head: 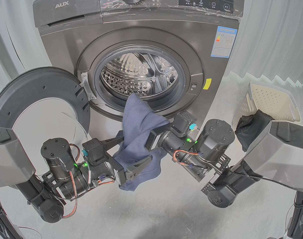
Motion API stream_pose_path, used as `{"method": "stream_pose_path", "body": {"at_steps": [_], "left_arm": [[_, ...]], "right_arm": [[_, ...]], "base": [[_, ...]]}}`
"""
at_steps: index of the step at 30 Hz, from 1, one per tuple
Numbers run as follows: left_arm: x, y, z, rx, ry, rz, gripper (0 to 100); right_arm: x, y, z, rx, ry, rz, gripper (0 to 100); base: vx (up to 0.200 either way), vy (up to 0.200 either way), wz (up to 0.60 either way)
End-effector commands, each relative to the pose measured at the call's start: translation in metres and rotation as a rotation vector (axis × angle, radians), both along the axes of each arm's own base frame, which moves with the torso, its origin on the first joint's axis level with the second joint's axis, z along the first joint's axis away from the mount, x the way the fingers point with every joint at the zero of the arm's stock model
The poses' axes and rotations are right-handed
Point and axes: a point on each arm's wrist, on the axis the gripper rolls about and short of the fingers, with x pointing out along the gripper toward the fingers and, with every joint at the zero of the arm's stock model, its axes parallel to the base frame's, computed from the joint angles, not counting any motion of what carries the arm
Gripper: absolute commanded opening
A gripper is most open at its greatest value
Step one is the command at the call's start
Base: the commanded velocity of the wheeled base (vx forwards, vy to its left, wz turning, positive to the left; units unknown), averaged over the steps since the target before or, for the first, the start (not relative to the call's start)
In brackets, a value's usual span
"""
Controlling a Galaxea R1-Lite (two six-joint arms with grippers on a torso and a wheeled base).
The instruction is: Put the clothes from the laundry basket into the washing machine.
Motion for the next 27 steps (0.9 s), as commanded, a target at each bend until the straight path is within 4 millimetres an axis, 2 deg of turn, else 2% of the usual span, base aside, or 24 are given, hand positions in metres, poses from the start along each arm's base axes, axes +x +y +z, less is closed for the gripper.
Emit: {"method": "stream_pose_path", "body": {"at_steps": [1, 11, 18, 27], "left_arm": [[-0.001, -0.002, -0.001, 0.003, 0.004, -0.006, 100], [0.008, 0.004, -0.008, 0.006, 0.029, 0.028, 100], [0.023, 0.008, -0.012, 0.000, 0.032, 0.097, 100], [0.025, 0.009, -0.016, 0.006, 0.044, 0.104, 100]], "right_arm": [[-0.007, 0.011, 0.001, 0.006, -0.005, 0.031, 0], [-0.029, 0.017, 0.016, 0.039, -0.013, 0.055, 0], [-0.048, 0.016, 0.014, 0.021, 0.015, 0.092, 0], [-0.060, 0.020, 0.012, 0.019, 0.024, 0.126, 0]], "base": [[0.000, 0.000, 0.00], [0.000, 0.000, 0.00], [0.000, 0.000, 0.00], [0.000, 0.000, 0.00]]}}
